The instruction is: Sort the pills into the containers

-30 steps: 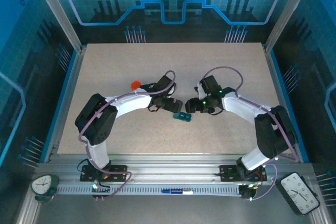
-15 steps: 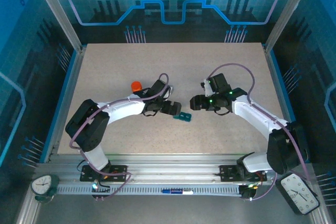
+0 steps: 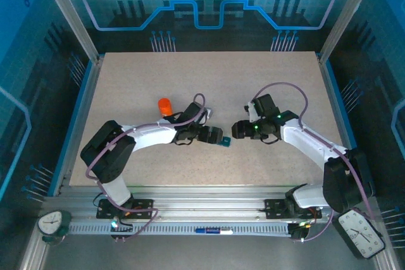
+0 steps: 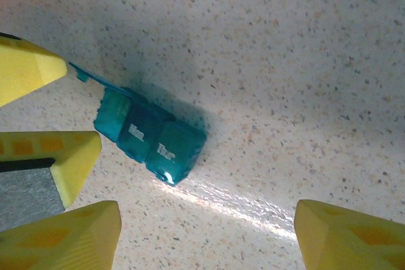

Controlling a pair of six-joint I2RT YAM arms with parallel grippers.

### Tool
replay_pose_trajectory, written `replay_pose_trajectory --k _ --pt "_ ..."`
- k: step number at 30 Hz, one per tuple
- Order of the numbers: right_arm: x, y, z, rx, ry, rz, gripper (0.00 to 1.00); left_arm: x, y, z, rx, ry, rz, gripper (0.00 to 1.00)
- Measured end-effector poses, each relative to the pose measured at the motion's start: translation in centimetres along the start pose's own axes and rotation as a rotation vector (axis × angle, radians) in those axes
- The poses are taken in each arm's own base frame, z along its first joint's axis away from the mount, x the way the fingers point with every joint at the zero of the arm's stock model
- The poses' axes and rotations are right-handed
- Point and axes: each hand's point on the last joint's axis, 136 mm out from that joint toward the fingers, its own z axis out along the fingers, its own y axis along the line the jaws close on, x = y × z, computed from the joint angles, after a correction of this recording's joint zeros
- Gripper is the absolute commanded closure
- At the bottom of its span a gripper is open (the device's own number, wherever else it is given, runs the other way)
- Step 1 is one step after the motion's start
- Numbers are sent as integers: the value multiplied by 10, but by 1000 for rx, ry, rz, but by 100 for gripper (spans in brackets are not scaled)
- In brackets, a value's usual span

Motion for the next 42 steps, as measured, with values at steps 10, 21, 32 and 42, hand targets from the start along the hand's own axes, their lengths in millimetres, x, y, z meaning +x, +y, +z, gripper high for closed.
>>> replay_pose_trajectory --k 10,21,32,42 --pt "4 -10 2 11 5 22 26 15 -16 9 18 29 15 1" --pt "6 -12 5 8 6 27 26 23 -34 10 44 37 29 1" --pt "7 -13 5 5 7 31 26 27 -53 10 73 37 54 1" --pt "1 -12 0 2 -13 35 26 12 -57 -26 82 -63 46 1"
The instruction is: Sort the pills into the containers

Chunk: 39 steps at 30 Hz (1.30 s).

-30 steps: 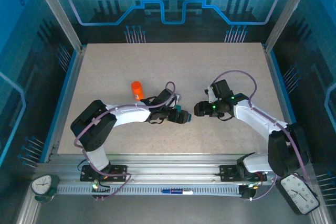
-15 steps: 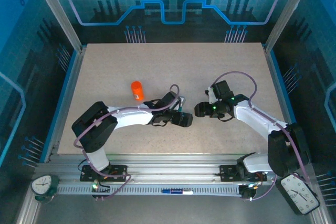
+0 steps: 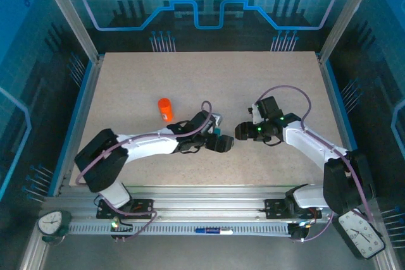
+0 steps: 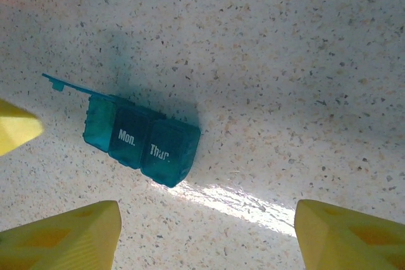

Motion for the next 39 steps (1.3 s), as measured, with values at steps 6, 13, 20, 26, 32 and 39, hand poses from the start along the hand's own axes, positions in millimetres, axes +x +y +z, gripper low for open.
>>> replay_pose_trajectory --k 6,13,20,26,32,39 --pt "-27 16 -15 -32 -67 -21 27 -26 8 -43 3 -128 -23 1" --pt "-73 54 -31 -96 -153 -78 27 -65 63 -97 -88 -295 -135 1" --pt "-111 134 -17 -153 -149 -230 27 -89 143 -151 -209 -438 -301 1" --pt "-129 199 13 -156 -119 -346 27 -87 197 -181 -283 -491 -461 1" --pt "-142 256 49 -143 -109 -464 25 -72 238 -196 -326 -519 -657 1" --pt "-138 294 100 -98 -110 -608 14 -36 274 -195 -332 -517 -899 1"
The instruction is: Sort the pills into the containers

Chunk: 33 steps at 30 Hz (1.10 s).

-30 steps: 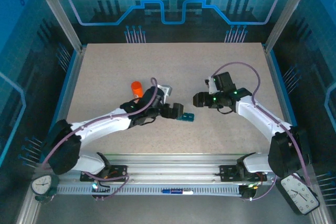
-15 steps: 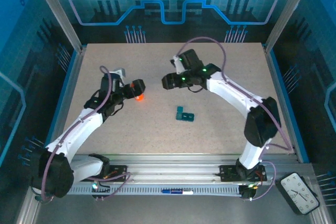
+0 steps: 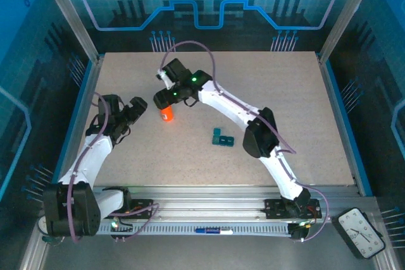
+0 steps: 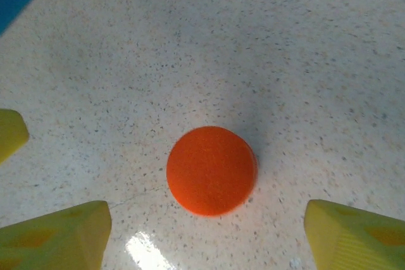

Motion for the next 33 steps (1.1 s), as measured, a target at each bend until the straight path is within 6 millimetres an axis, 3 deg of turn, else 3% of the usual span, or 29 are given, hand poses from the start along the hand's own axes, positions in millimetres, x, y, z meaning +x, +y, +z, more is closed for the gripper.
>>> replay_pose_trajectory --k 5,12,18,27,33 --pt "16 3 30 29 42 -46 12 1 6 1 1 12 -60 1" --pt "27 -5 50 59 67 -57 13 -1 10 1 -2 9 -83 1" --pt "28 -10 55 84 66 -61 15 0 10 1 6 19 -84 1" --pt "10 -7 56 73 5 -53 19 2 8 1 15 27 -83 1" --pt "18 -9 71 69 22 -40 27 3 7 1 22 36 -83 1"
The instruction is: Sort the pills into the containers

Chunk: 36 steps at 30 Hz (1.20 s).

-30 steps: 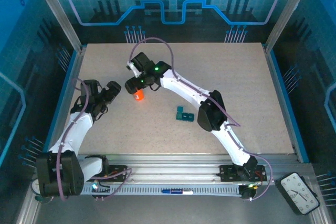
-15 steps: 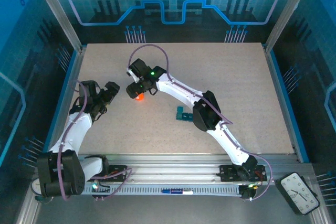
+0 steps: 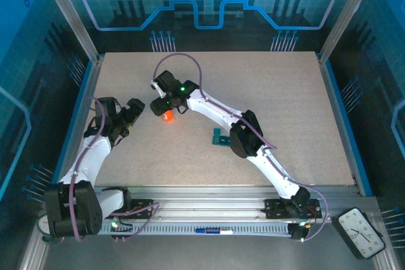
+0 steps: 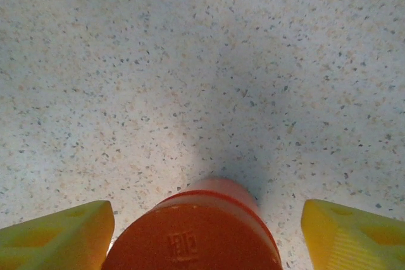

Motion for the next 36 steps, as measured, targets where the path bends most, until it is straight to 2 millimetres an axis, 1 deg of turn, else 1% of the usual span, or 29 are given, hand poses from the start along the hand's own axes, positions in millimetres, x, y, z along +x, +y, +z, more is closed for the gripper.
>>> replay_pose_trajectory --k 3,7,9,13,17,20,22,25,28,32,36 --pt "4 -1 5 2 12 9 37 0 0 0 2 2 0 1" --pt "3 -1 5 2 8 9 52 1 0 0 2 4 0 1" --pt "2 -1 4 2 6 13 57 1 0 1 3 6 0 1" --pt "2 -2 4 2 6 12 62 2 -2 2 13 14 0 1" --pt "2 -4 3 0 9 16 63 5 -4 4 34 30 3 1" --pt "3 -12 -3 -5 18 30 64 9 -10 9 68 63 9 1" --pt "1 -21 -11 -3 19 43 64 13 -11 14 81 98 8 1" --pt "-3 -38 -31 -1 12 71 64 22 -15 23 86 153 14 1" --pt "-9 -61 -62 15 -6 100 64 33 -31 26 113 188 75 1" --pt "-12 -95 -116 28 -50 151 64 54 -65 24 180 219 207 1" --pt "-6 -141 -169 25 -108 244 64 80 -102 27 252 254 373 1"
